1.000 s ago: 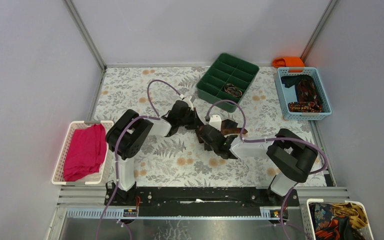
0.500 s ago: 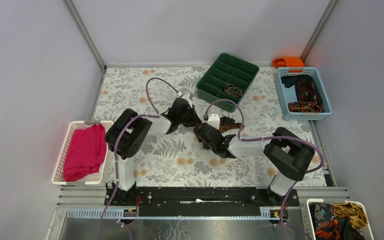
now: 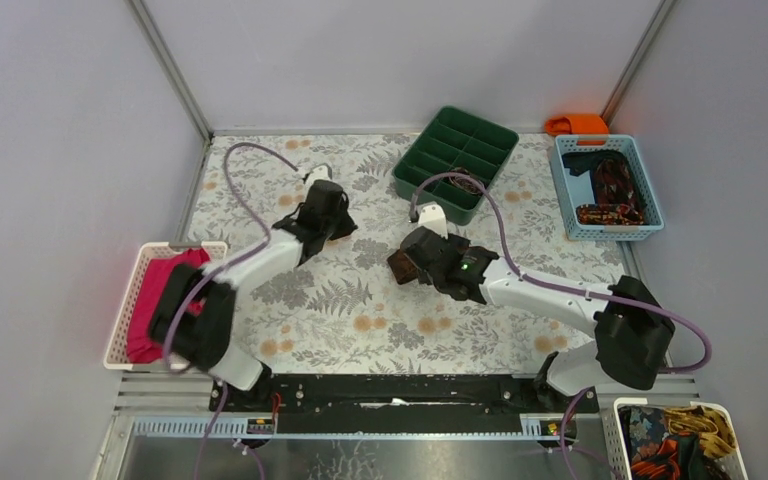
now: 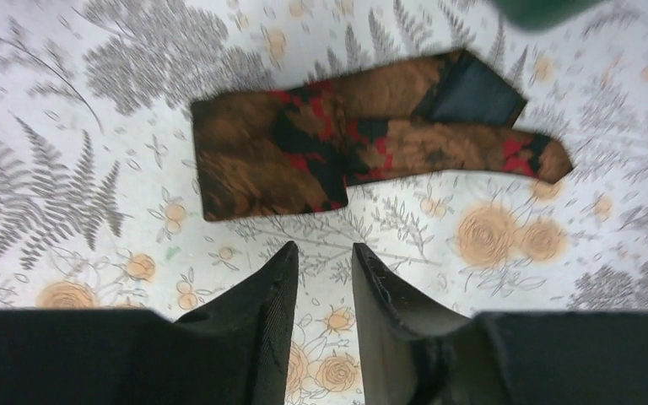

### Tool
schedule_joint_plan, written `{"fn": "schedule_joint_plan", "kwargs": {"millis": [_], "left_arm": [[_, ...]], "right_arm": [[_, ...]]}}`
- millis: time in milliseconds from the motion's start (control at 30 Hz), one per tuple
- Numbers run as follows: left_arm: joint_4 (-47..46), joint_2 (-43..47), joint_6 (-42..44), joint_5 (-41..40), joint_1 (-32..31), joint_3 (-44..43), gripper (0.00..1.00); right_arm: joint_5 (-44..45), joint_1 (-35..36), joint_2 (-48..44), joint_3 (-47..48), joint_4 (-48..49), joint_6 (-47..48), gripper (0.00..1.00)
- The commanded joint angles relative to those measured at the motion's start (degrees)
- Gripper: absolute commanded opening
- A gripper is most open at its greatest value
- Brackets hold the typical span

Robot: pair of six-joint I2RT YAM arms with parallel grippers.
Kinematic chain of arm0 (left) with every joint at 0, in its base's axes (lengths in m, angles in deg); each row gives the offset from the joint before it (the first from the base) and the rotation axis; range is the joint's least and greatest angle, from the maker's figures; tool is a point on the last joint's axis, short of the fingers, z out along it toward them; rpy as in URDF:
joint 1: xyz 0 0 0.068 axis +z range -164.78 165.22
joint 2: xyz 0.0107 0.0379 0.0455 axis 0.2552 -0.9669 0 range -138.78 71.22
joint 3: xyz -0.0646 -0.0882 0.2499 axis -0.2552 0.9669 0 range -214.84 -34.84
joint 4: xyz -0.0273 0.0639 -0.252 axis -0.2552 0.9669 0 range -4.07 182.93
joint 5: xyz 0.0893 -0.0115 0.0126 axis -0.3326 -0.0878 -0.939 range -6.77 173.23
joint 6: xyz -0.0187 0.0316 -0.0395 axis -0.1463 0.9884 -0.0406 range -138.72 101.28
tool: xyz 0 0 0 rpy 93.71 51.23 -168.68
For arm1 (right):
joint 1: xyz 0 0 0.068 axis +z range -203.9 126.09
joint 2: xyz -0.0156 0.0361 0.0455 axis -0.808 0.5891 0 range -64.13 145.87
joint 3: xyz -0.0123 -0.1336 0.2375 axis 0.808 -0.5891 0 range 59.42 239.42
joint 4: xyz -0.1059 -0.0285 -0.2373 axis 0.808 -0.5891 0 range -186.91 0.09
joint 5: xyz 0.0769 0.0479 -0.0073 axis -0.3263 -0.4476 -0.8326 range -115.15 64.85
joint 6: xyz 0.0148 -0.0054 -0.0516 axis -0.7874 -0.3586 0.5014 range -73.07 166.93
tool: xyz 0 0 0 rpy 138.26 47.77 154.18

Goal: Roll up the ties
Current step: Roll the tie at the center of the board.

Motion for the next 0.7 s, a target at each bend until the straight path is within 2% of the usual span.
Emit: {"fn": "schedule_joint_plan", "kwargs": {"millis": [0,67,167,267,367,667], "left_arm": [[5.0,19.2,-3.5,-11.4,-4.5,6.4,0.00],[7.3,27.5,-4.3,-15.2,-6.6,8.5,0.00],[11.6,38.3,-4.9,-19.2,-6.9,9.5,0.00],[14.1,44.2,-4.4,-22.0,-6.9,9.7,0.00],[14.8,46.0,-3.9,-22.2,-6.8,10.0,0.00],[14.3,44.3,-2.6,-21.6,-6.8,10.4,0.00]], "right_arm": [[3.7,1.3,0.6,7.5,-6.0,7.1,0.41],[4.9,2.7,3.6,10.6,-7.0,9.5,0.42],[8.1,5.8,9.5,16.7,-9.7,12.5,0.51],[10.4,8.4,15.5,21.1,-10.7,15.1,0.62],[10.0,9.4,20.1,23.9,-10.2,16.2,0.65],[13.3,9.4,29.1,27.9,-11.7,16.3,0.74]]}}
